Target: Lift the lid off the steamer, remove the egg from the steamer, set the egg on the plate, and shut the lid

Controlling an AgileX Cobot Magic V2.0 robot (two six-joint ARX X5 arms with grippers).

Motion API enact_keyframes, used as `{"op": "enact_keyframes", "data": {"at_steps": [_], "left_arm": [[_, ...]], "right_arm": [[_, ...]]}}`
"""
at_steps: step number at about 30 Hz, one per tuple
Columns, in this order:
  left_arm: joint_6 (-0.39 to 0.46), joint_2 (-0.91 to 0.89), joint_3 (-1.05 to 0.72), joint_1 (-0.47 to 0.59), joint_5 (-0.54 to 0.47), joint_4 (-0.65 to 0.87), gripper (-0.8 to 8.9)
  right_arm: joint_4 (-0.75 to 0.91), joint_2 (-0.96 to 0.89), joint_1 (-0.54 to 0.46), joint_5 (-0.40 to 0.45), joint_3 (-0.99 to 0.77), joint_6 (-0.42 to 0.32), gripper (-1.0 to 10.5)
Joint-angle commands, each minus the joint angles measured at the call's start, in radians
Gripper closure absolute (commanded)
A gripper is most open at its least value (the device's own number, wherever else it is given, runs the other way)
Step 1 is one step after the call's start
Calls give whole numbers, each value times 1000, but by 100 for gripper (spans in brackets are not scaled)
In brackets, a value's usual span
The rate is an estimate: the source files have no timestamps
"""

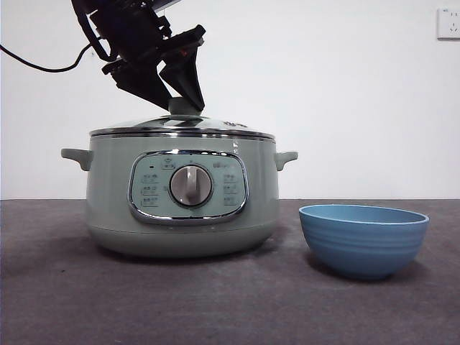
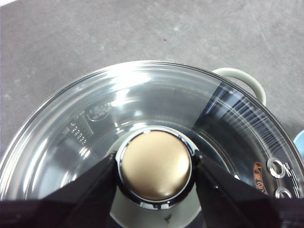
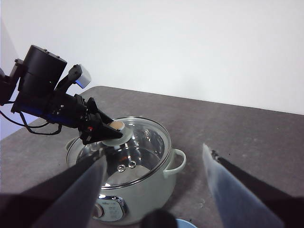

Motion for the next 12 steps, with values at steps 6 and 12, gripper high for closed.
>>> {"op": "enact_keyframes", "data": {"at_steps": [6, 12], "left_arm": [[7, 7, 7, 5, -8, -38, 446], [8, -3, 8, 11, -8, -36, 329]], "right_arm": [[-3, -2, 1, -2, 5, 7, 596], [-56, 0, 1, -2, 5, 7, 596]]}}
